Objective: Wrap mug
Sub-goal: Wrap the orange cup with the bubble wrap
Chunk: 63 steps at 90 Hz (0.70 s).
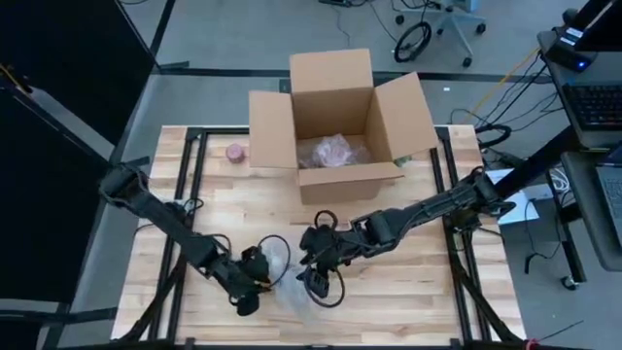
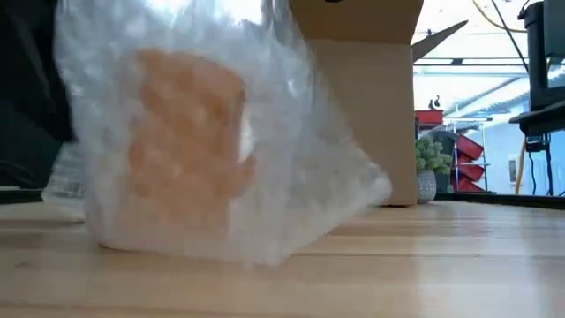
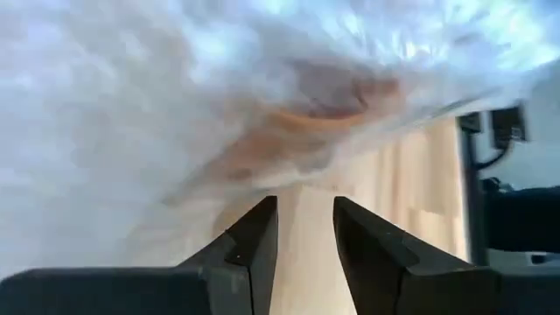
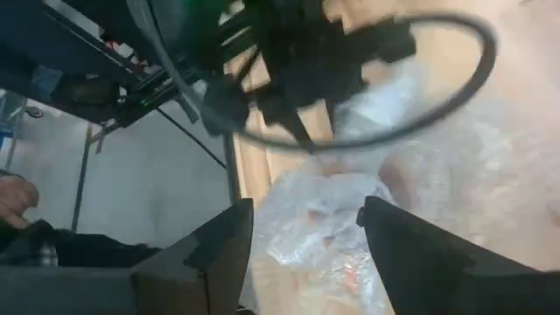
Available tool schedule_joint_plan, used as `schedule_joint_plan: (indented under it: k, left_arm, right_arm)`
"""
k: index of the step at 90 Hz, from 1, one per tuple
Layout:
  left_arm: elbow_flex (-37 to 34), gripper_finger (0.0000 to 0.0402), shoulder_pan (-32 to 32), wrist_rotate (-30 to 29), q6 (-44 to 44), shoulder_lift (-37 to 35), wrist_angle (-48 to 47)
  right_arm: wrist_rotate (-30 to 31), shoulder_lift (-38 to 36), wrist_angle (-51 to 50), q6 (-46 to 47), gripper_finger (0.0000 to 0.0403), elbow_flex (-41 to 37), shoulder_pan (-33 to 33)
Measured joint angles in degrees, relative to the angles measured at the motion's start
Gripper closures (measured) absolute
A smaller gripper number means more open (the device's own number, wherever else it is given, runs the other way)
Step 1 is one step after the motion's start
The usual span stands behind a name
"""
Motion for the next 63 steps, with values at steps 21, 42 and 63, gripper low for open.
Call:
schedule_joint_plan:
  k: [21,42,63]
  left_arm:
    - [0.0,0.0301,-1.6,-0.4,-0.3,-11.8,-8.5]
    - [0.0,0.0301,-1.6,-4.1,1.2,-15.4,-11.3]
    - [0.0,0.0301,-1.6,-5.0,1.2,-15.4,-10.8]
  right_arm:
    - [0.1,1.8,16.5,-2.2,0.028,0.1,2.7]
    - [0.5,11.1,16.0,-11.0,0.0394,4.2,3.5]
    - [4.3,22.2,-11.3,-15.5,0.04,20.6,1.3]
